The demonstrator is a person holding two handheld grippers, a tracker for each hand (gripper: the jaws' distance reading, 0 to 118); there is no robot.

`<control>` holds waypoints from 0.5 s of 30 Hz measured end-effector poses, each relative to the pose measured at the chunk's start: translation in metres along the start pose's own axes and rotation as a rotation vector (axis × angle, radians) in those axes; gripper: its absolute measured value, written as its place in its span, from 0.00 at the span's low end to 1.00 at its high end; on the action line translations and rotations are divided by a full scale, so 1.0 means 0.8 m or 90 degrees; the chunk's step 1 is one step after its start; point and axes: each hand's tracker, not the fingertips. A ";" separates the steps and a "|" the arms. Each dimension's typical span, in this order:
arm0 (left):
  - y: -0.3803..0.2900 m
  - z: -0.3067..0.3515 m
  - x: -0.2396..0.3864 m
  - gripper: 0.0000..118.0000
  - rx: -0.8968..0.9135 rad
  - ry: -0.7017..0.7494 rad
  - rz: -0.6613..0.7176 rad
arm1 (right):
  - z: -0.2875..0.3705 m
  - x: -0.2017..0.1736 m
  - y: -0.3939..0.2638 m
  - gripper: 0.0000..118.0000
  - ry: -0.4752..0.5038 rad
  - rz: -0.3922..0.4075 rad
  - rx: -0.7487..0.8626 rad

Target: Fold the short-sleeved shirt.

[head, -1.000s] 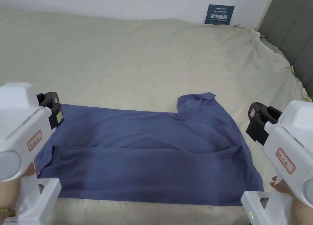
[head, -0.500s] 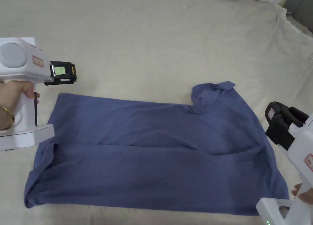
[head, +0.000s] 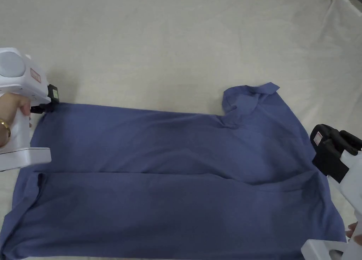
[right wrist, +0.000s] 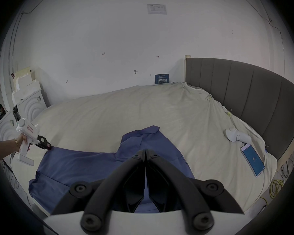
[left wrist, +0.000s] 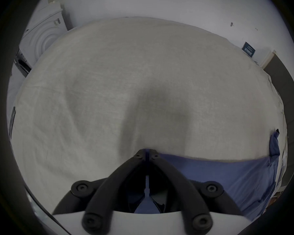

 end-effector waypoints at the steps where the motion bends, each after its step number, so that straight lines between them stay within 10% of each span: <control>1: -0.004 -0.002 0.004 0.00 0.005 0.012 -0.005 | 0.000 0.000 0.000 0.00 0.000 0.000 -0.002; 15: -0.026 0.108 -0.014 0.00 0.206 -0.075 0.009 | -0.087 0.027 0.096 0.00 0.023 -0.012 -0.081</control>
